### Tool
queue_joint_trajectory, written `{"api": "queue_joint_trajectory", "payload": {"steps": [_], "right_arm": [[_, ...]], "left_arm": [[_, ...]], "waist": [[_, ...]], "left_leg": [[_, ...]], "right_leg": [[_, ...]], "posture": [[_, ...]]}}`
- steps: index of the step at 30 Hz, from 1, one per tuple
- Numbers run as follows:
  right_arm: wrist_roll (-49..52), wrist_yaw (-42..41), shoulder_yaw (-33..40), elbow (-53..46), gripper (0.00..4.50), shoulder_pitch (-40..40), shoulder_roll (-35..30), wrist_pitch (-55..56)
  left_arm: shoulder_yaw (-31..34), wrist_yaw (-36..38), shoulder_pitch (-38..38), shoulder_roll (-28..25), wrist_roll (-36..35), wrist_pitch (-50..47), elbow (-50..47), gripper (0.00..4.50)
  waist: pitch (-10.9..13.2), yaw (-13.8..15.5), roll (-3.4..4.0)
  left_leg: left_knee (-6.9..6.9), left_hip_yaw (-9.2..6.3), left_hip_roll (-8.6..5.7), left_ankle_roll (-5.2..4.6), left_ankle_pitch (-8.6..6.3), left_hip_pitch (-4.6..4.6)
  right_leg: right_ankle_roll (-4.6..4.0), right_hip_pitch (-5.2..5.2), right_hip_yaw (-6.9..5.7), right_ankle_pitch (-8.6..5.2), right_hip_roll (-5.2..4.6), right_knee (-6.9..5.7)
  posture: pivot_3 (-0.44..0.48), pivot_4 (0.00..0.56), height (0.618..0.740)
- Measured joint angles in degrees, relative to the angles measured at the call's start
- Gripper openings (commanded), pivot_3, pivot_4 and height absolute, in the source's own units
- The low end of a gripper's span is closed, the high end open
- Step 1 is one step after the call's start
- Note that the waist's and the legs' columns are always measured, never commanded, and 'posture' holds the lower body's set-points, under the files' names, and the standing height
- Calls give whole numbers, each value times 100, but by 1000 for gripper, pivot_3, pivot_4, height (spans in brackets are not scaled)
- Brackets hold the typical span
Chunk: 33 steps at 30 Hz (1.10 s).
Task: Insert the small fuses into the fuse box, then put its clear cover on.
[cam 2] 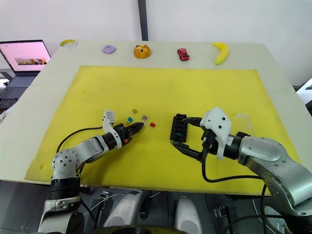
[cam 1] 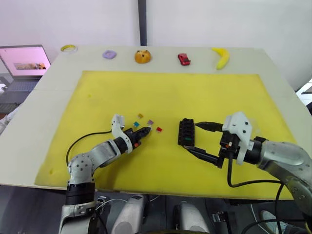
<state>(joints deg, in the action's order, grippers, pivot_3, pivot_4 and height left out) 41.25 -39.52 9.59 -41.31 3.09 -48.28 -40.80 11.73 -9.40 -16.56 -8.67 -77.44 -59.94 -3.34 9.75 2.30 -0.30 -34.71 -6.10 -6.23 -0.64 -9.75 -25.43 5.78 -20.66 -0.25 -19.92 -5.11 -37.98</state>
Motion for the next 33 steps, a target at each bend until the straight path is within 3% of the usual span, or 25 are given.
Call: {"api": "queue_joint_trajectory", "payload": {"steps": [13, 20, 25, 33], "right_arm": [[-1, 15, 4, 0, 4500, -17, 0, 0], [559, 341, 217, 1, 4500, -49, 305, -259], [1820, 1194, 270, 84, 4500, 431, 852, -795], [3196, 2586, -267, 811, 4500, 1245, 2261, -1018]], "left_arm": [[156, -93, 95, -7, -133, -89, -126, 13], [373, -290, 400, -725, -1640, -370, -387, 13], [255, -278, 263, -1435, -2975, -332, -541, 13], [-205, 427, -699, -1579, -3445, -328, -606, 13]], "waist": [[0, -23, 0], [7, -175, -12], [20, -152, -19], [24, -175, -26]], "left_leg": [[10, 1, 2, 1, 0, 0], [65, 1, 4, -7, 14, -14], [65, -2, 4, 3, 23, -18], [63, 0, -3, 0, 26, -20]], "right_leg": [[0, -5, 1, 0, 0, 3], [19, -48, 4, 10, 1, 1], [13, -58, 5, 8, 2, -8], [7, -59, 10, 9, -1, -4]], "posture": [[0, 150, 735], [0, 150, 735], [0, 150, 735], [0, 150, 735]]}}
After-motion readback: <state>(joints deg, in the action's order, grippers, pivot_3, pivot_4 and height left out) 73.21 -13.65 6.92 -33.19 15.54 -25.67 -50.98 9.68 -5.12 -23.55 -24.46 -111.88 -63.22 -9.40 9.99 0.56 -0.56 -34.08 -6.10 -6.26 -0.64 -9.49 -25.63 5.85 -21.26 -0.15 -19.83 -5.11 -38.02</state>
